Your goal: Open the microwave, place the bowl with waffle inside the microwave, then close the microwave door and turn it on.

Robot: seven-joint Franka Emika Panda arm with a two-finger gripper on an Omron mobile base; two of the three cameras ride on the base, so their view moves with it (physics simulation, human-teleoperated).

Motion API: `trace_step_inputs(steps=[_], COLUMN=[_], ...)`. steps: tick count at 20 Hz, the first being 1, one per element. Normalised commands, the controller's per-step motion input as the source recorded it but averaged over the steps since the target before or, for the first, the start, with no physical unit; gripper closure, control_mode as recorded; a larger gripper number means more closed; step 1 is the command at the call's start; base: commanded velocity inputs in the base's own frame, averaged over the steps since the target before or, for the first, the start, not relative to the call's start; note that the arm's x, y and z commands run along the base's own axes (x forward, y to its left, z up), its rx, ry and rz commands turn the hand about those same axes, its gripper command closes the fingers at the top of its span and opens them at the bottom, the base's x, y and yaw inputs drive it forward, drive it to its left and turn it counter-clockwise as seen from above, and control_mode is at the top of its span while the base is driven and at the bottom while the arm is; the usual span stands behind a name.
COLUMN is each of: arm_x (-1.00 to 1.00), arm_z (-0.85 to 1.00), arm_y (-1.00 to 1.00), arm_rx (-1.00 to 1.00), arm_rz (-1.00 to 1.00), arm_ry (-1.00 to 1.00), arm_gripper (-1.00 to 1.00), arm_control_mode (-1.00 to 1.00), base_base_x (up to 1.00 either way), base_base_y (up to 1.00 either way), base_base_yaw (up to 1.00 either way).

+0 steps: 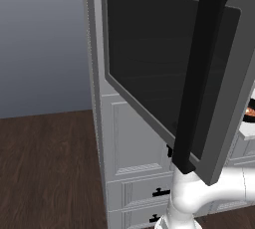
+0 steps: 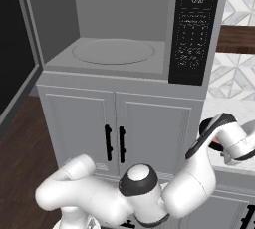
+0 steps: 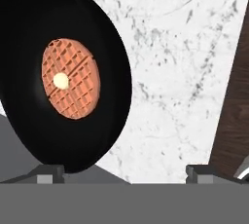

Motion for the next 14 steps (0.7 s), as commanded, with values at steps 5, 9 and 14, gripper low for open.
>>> trace_step_inputs(steps=[5, 9, 14], arm_x=[0.41, 0.11, 0.0], arm_z=[-0.19, -0.18, -0.26], arm_y=[-0.26, -0.59, -0.51], arm_rx=[0.01, 0.03, 0.0], arm_rz=[0.0, 0.0, 0.0], arm_ry=[0.05, 0.05, 0.05], arm_gripper=[-1.0, -1.0, -1.0], arm_control_mode=[-1.0, -1.0, -1.0], base_base_x=[0.0, 0.0, 0.0], base_base_y=[0.0, 0.0, 0.0], base_base_yaw=[0.0, 0.0, 0.0])
